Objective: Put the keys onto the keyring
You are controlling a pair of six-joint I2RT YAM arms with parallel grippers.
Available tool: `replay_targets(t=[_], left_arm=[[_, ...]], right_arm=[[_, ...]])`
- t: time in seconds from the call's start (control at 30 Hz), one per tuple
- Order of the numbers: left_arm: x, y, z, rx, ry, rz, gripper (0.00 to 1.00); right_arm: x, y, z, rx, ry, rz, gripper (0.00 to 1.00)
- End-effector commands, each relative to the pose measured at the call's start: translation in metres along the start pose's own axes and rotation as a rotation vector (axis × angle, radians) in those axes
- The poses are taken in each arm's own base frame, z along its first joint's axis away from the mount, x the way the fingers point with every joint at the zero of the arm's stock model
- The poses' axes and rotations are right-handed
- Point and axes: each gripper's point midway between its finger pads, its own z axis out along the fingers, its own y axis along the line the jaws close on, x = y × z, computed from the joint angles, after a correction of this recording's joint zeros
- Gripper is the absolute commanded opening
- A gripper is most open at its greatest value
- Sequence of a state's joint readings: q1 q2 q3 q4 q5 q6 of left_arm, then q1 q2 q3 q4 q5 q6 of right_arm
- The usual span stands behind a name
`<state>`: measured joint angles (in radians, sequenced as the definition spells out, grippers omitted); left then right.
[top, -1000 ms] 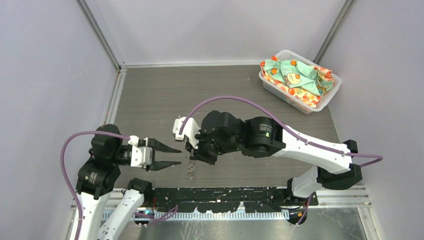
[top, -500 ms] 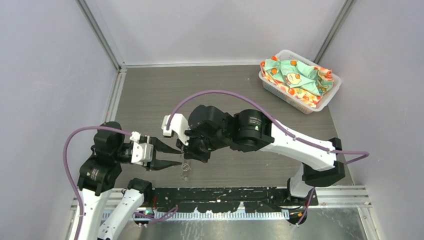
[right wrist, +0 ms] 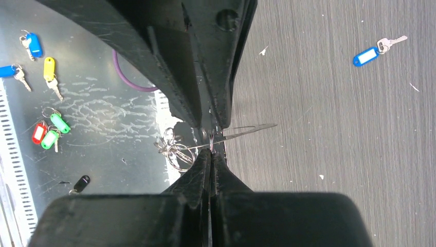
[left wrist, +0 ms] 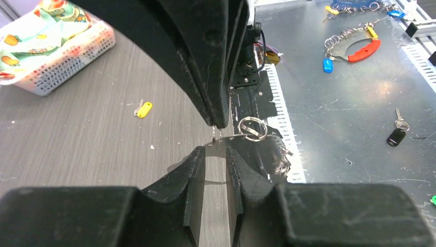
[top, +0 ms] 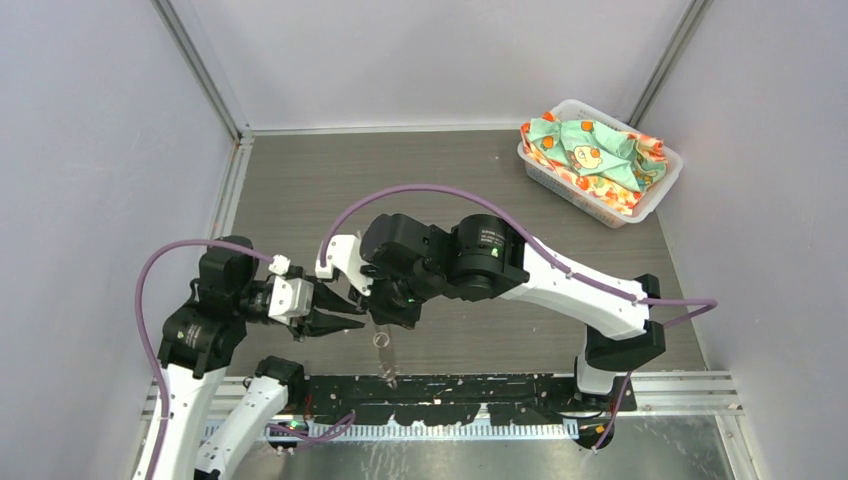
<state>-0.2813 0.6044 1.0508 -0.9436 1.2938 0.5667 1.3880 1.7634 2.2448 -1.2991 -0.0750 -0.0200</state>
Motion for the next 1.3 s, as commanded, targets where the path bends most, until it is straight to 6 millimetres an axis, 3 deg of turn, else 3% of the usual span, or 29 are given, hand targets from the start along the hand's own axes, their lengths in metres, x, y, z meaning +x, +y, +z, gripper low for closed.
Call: replay_targets(t=[0.0,0.13,0.57,0.73,0.87,0.97,1.1,1.17,1.27], left_arm=[[0.001,-0.001,0.001,0.025,0.007,-0.009,0.24],[-0.002,0.004,0.001,0.028,0.006,-0.010,0.28],[0.000,-0.002,0.005,0.069,-0.002,-0.084,0.26],[0.008,-0.004,0.008,0.089,0.015,-0.126,0.16],[0.013,-0.005,0.009,0.093,0.026,-0.122,0.01],[0.012,-0.004,0.010,0.092,0.015,-0.127,0.00],[0.002,0.002,0.014,0.077,-0.034,-0.158,0.00],[-0.006,0.002,0.015,0.089,-0.073,-0.166,0.00],[-0.025,0.007,0.017,0.091,-0.140,-0.154,0.00]], right_arm=[[-0.014,0.005,-0.014,-0.007,-0.059,0.002,0.01],[-0.015,0.006,-0.010,-0.014,-0.056,0.003,0.01],[-0.023,0.006,-0.003,-0.016,-0.074,-0.007,0.01],[-0.023,0.004,0.000,-0.008,-0.074,-0.001,0.01],[-0.026,0.003,0.000,-0.004,-0.093,0.007,0.01],[-0.031,0.002,-0.001,0.005,-0.129,0.005,0.01],[-0.046,-0.006,-0.018,0.054,-0.305,0.036,0.18],[-0.051,-0.013,-0.038,0.099,-0.455,0.018,0.31],[-0.047,-0.015,-0.067,0.112,-0.703,0.017,0.58]])
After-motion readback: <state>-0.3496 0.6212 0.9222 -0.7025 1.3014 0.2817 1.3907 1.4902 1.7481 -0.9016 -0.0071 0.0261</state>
